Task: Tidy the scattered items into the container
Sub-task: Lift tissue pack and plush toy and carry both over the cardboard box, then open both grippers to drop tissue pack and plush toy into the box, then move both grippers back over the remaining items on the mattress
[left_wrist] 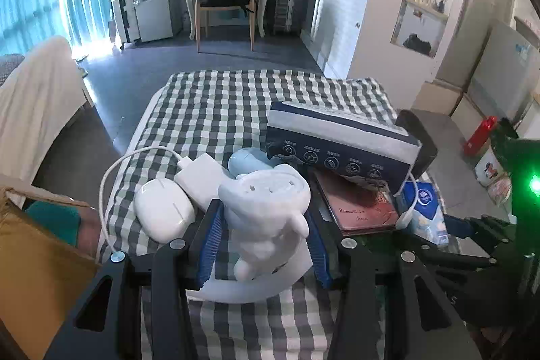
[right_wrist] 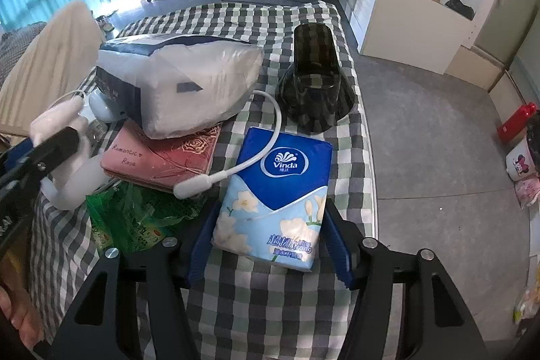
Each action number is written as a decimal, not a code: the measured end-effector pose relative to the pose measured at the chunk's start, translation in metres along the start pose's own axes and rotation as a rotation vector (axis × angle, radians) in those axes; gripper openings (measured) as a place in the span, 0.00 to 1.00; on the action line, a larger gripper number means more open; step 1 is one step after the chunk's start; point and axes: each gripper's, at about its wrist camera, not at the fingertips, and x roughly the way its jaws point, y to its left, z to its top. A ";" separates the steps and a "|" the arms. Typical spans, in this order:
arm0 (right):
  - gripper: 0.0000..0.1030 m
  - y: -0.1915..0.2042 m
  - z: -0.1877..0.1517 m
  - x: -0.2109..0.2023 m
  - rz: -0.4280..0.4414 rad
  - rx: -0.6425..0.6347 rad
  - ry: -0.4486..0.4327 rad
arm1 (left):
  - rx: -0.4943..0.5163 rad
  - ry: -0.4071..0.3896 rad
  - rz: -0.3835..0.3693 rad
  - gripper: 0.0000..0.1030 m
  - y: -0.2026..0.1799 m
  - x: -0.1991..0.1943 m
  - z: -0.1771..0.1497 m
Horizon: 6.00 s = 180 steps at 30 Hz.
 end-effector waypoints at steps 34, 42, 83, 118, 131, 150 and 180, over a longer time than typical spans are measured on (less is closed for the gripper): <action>0.49 0.011 -0.017 -0.070 0.079 -0.019 -0.125 | -0.055 -0.099 -0.017 0.45 0.019 -0.075 0.000; 0.49 0.029 -0.022 -0.095 0.097 -0.069 -0.162 | -0.065 -0.133 -0.010 0.45 0.028 -0.107 -0.004; 0.49 0.366 -0.055 -0.179 0.331 -0.576 -0.217 | -0.383 -0.134 0.325 0.46 0.261 -0.267 -0.108; 0.82 0.397 -0.052 -0.090 0.210 -0.612 -0.042 | -0.413 -0.014 0.335 0.74 0.291 -0.217 -0.109; 1.00 0.324 -0.032 -0.156 0.198 -0.473 -0.210 | -0.329 -0.126 0.329 0.88 0.234 -0.259 -0.074; 1.00 0.030 -0.029 -0.181 -0.053 -0.064 -0.257 | -0.038 -0.135 0.143 1.00 0.017 -0.195 -0.004; 0.99 -0.023 0.043 -0.001 -0.017 -0.238 -0.117 | -0.032 -0.015 0.058 1.00 -0.017 -0.025 0.004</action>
